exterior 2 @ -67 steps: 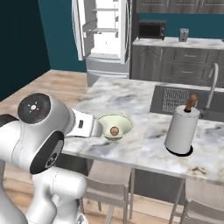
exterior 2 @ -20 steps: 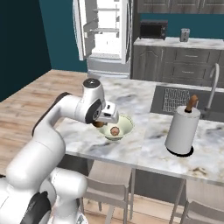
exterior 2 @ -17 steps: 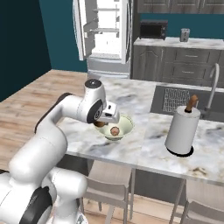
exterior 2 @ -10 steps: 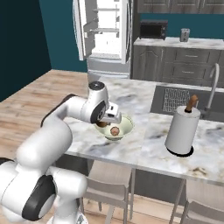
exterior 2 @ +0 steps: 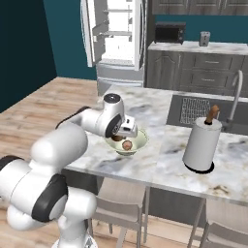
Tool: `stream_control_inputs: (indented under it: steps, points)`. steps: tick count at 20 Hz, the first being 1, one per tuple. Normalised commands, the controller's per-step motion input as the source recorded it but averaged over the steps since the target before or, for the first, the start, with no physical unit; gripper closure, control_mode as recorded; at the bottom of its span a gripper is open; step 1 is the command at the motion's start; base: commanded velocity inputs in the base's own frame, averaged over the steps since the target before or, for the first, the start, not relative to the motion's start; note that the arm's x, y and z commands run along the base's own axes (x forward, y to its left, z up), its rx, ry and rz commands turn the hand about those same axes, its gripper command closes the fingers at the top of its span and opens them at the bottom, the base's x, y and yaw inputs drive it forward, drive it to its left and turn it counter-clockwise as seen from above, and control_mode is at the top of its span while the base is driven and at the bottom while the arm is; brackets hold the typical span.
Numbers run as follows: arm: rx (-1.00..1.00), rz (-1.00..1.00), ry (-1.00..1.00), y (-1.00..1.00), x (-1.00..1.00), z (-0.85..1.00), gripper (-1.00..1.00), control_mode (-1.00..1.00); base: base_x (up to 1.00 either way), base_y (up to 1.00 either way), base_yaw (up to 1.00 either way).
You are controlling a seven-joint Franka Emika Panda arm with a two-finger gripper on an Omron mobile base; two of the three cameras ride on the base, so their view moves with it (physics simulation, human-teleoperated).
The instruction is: Retrieve the tangerine and mango from the fridge and place them into the bowl on the dining table.
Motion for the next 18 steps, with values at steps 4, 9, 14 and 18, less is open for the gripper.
stream_control_inputs:
  steps: [4, 9, 14, 18]
  points:
    - [0.00, 0.00, 0.00, -0.06, 0.29, -0.20, 1.00, -1.00, 0.00, 0.00, 0.00]
    - [0.00, 0.00, 0.00, -0.07, 0.28, -0.20, 1.00, -1.00, 0.00, 0.00, 0.00]
    - [0.00, 0.00, 0.00, -0.08, 0.27, -0.18, 1.00, -1.00, 0.00, 0.00, 0.00]
    - [0.00, 0.00, 0.00, -0.06, 0.27, -0.18, 1.00, -1.00, 0.00, 0.00, 0.00]
